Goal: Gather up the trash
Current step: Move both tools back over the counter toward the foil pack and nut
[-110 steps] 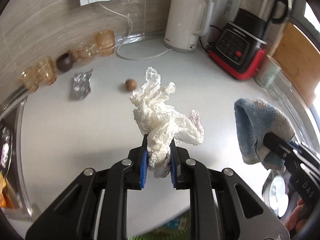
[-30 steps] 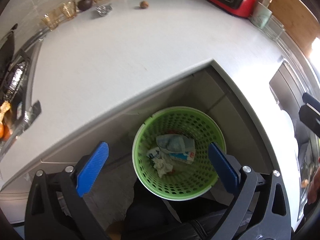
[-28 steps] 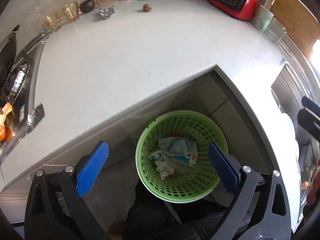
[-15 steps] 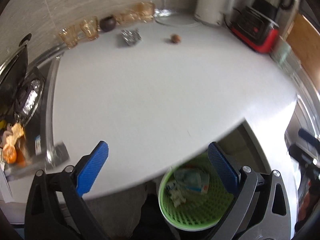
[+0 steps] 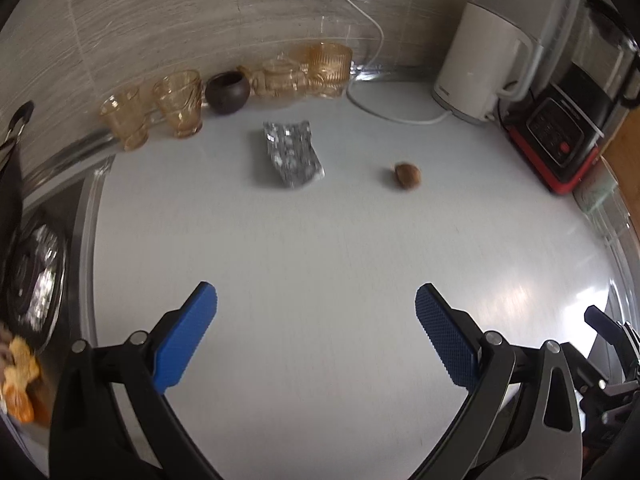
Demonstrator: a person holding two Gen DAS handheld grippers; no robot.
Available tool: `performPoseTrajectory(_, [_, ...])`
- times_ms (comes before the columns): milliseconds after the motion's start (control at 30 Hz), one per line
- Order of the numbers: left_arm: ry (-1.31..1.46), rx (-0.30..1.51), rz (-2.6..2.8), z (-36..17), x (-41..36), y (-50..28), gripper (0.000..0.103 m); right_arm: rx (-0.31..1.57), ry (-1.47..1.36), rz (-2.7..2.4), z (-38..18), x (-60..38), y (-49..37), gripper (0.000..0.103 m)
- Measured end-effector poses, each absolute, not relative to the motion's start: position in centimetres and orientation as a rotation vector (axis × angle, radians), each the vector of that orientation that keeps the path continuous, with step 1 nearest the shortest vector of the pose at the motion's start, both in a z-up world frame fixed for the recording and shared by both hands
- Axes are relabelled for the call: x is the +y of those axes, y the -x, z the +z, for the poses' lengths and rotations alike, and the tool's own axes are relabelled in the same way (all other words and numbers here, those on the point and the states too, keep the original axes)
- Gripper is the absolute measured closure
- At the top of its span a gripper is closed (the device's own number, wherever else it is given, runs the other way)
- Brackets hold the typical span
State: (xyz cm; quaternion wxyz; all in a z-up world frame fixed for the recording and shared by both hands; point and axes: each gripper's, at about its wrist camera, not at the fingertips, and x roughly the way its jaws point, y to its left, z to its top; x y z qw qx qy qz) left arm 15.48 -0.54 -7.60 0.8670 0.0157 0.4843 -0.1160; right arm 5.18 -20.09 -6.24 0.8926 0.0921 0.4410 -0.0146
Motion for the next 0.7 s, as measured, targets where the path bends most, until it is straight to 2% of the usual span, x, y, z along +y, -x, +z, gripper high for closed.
performPoseTrajectory(600, [0.021,1.075,-0.244,-13.5,-1.1,-27.9,0.008,0.941,-0.066,0.049,-12.7,-17.7,-23.7,0.002])
performPoseTrajectory(700, [0.042,1.085,-0.249,-14.1,-0.8,-29.1,0.008,0.957,-0.060,0.058,-13.9,-17.7,-26.0,0.008])
